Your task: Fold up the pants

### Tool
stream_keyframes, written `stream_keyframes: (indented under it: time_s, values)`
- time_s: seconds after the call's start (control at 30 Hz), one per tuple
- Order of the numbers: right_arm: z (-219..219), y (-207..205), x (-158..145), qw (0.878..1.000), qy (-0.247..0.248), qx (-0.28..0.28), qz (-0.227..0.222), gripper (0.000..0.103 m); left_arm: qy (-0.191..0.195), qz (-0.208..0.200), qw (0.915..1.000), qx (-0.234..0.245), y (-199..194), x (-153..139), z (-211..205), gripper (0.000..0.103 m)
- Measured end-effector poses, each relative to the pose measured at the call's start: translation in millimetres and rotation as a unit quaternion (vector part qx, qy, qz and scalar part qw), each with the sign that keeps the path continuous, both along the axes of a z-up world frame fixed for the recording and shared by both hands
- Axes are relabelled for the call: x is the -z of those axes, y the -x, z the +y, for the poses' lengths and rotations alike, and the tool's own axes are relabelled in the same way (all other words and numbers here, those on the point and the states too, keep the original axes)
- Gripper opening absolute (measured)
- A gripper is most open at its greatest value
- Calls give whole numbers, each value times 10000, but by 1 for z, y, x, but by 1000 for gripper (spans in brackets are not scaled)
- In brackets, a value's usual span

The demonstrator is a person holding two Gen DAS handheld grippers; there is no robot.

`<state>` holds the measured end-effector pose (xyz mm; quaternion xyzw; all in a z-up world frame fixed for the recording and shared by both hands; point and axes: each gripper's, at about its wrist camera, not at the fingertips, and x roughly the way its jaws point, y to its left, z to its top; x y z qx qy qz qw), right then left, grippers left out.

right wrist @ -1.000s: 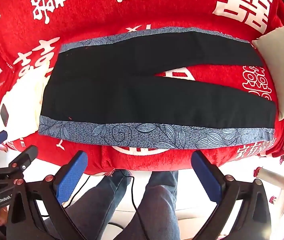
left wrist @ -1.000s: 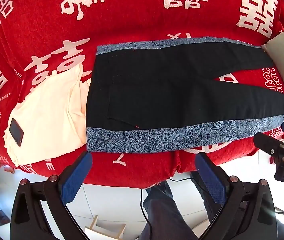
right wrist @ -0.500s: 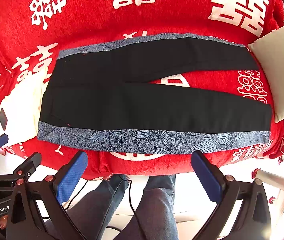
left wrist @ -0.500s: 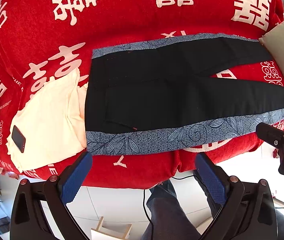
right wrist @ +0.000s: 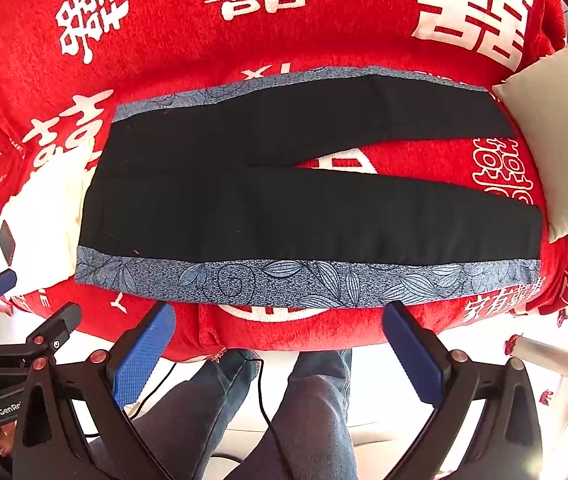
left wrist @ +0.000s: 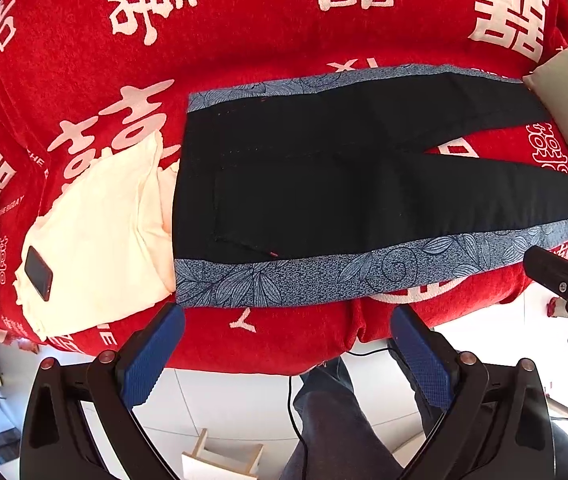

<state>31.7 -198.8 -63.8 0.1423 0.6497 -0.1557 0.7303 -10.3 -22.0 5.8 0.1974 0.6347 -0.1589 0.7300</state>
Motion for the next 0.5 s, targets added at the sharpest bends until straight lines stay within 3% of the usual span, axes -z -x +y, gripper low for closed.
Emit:
stream_keyframes:
  time_s: [0.5]
  values:
    - [2, 6, 1, 10000, 32, 44, 12, 103, -34, -18, 10000, 65, 3, -1, 1, 103]
